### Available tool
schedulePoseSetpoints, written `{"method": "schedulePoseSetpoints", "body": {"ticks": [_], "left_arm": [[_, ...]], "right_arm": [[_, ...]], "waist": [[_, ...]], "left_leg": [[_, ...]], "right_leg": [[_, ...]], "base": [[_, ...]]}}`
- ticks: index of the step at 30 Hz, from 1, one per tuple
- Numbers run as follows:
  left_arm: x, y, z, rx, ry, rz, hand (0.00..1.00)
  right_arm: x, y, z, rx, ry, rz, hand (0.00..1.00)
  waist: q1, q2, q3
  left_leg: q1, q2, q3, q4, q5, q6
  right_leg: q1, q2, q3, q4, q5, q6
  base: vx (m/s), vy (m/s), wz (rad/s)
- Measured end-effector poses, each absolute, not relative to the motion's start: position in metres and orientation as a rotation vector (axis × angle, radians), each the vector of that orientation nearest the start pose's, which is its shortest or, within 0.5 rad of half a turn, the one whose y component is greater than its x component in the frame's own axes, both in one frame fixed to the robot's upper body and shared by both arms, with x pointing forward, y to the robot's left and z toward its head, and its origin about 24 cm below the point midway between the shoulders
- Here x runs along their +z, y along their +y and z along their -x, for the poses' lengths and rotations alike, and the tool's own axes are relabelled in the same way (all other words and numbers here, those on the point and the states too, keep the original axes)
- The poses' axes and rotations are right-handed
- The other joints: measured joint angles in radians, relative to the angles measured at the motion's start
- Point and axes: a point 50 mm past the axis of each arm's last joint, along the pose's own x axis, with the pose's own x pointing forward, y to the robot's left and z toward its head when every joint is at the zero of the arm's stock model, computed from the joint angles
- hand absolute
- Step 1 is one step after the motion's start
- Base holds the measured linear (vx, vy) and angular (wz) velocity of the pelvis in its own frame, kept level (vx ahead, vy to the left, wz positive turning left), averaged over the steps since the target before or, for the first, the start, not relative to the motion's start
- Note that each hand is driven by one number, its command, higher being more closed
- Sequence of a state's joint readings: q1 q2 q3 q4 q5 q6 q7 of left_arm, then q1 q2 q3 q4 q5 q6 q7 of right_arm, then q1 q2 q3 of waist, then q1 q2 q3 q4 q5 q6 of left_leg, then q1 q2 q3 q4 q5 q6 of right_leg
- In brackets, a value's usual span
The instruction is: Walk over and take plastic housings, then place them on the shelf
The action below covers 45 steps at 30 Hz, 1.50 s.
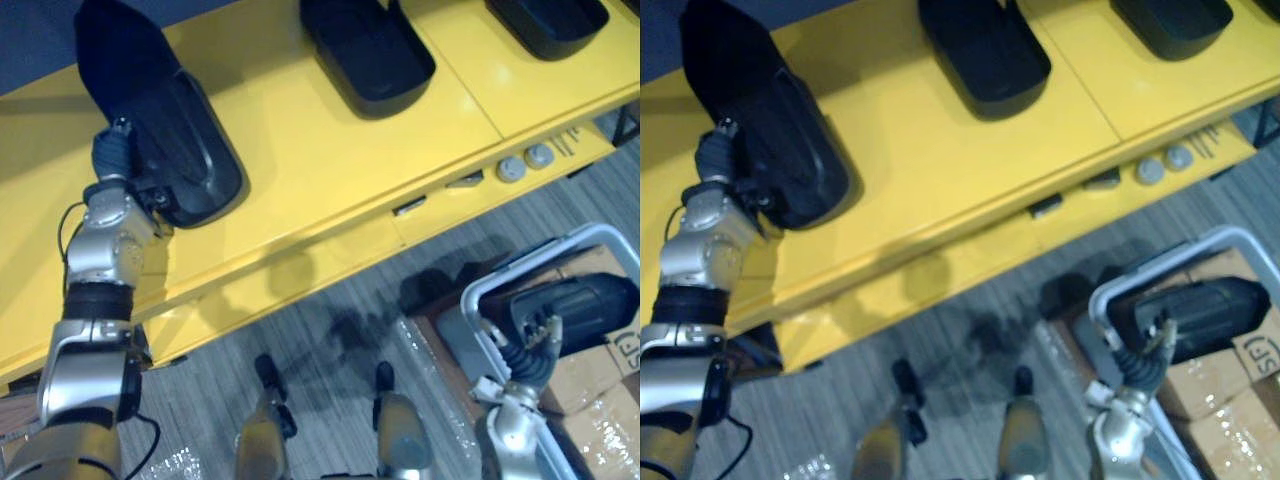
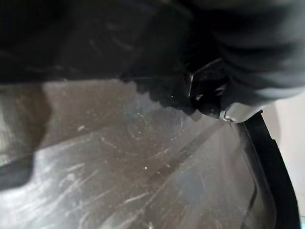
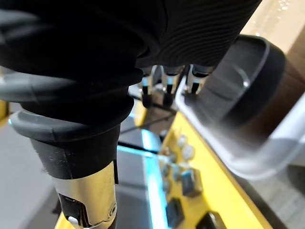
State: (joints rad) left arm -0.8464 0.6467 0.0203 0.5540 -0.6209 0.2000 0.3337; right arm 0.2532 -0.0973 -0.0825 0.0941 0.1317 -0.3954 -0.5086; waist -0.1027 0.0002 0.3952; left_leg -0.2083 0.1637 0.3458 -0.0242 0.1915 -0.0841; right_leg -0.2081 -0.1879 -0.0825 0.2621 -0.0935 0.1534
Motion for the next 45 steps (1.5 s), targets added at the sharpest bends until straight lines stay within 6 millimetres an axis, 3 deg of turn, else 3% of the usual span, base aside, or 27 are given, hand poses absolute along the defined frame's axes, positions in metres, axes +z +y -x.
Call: {"method": "schedulePoseSetpoints", "body": {"ticks": [9,18,26,27,32,45], "left_arm": [[0.254,0.281,-0.376,0.438,-0.234,0.031,1.00],[0.273,0.278,-0.380,0.450,-0.196,-0.158,1.00],[0.285,0.292,-0.380,0.513,-0.152,-0.230,1.00],[0.287,0.297,-0.379,0.533,-0.148,-0.247,0.00],[0.305,0.317,-0.368,0.622,-0.178,-0.309,0.00],[0.323,0.315,-0.364,0.680,-0.257,-0.326,0.00]], "right_arm": [[0.004,-0.212,-0.183,-0.628,-0.051,-0.062,0.00],[0.005,-0.206,-0.189,-0.598,-0.063,-0.103,0.00],[0.002,-0.207,-0.188,-0.593,-0.045,-0.105,0.00],[0.002,-0.207,-0.188,-0.590,-0.050,-0.106,0.00],[0.003,-0.208,-0.187,-0.583,-0.058,-0.111,0.00],[0.005,-0.209,-0.187,-0.573,-0.076,-0.122,0.00]], "waist": [[-0.011,-0.050,0.008],[-0.012,-0.055,0.011],[-0.017,-0.055,0.020],[-0.017,-0.056,0.020],[-0.016,-0.054,0.045],[-0.009,-0.047,0.060]], "left_leg": [[-0.057,0.022,-0.011,0.044,-0.007,0.001],[-0.073,0.031,-0.008,0.053,-0.007,0.001],[-0.072,0.032,0.000,0.054,-0.007,0.001],[-0.073,0.032,0.003,0.053,-0.007,0.001],[-0.073,0.032,0.008,0.053,-0.007,0.001],[-0.088,0.032,0.003,0.075,-0.018,-0.002]], "right_leg": [[-0.038,0.017,0.005,0.009,-0.002,-0.015],[-0.065,0.025,0.015,0.030,-0.003,-0.018],[-0.079,0.025,0.026,0.049,-0.011,-0.022],[-0.084,0.025,0.028,0.054,-0.013,-0.023],[-0.095,0.022,0.029,0.072,-0.017,-0.017],[-0.105,0.016,0.026,0.096,-0.032,-0.016]], "base": [[-0.03,-0.006,0.01],[0.00,-0.004,-0.02],[0.00,-0.001,-0.01],[0.00,-0.008,-0.03],[0.00,0.000,0.00],[0.00,0.000,0.01]]}}
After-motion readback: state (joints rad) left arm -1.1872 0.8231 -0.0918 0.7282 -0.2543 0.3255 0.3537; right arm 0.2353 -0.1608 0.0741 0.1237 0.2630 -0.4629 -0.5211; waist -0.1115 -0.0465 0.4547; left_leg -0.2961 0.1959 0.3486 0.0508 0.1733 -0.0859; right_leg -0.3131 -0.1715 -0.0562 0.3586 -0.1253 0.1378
